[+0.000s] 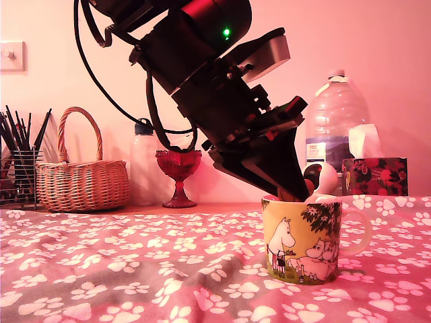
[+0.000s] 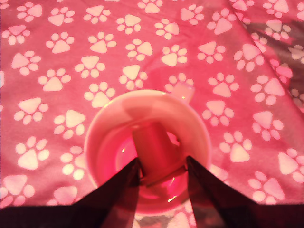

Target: Pick the coffee capsule and then drop it inside the coffee cup in front of you

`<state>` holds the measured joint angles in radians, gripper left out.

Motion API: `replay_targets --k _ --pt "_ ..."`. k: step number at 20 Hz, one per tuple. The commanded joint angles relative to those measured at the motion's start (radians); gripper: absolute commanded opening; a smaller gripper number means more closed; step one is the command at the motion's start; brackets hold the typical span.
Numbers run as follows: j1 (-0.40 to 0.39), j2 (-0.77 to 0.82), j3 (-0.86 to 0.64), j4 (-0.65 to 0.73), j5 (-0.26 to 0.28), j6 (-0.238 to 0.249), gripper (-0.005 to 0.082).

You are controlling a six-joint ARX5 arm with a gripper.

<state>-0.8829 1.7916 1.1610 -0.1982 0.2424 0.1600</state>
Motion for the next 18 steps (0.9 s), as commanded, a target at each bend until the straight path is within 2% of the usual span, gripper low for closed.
replay_targets --k 1,6,11,12,13,14,15,18 --pt "-0.004 0.017 0.006 0.011 0.003 -0.003 0.0233" --pt "-0.004 0.017 0.006 0.003 0.004 -0.005 0.0234" --pt "-0.003 0.017 0.006 -0.003 0.003 -0.03 0.0242" --pt "-0.003 0.016 0.006 -0.009 0.003 -0.03 0.031" --pt "-0.003 0.016 0.006 -0.011 0.004 -0.031 0.0438" --pt "-0.003 0.016 0.007 -0.011 0.002 -0.034 0.0605" --pt "-0.003 0.015 0.007 -0.011 0.003 -0.036 0.0701" --pt "-0.004 0.014 0.007 -0.011 0.004 -0.037 0.0717"
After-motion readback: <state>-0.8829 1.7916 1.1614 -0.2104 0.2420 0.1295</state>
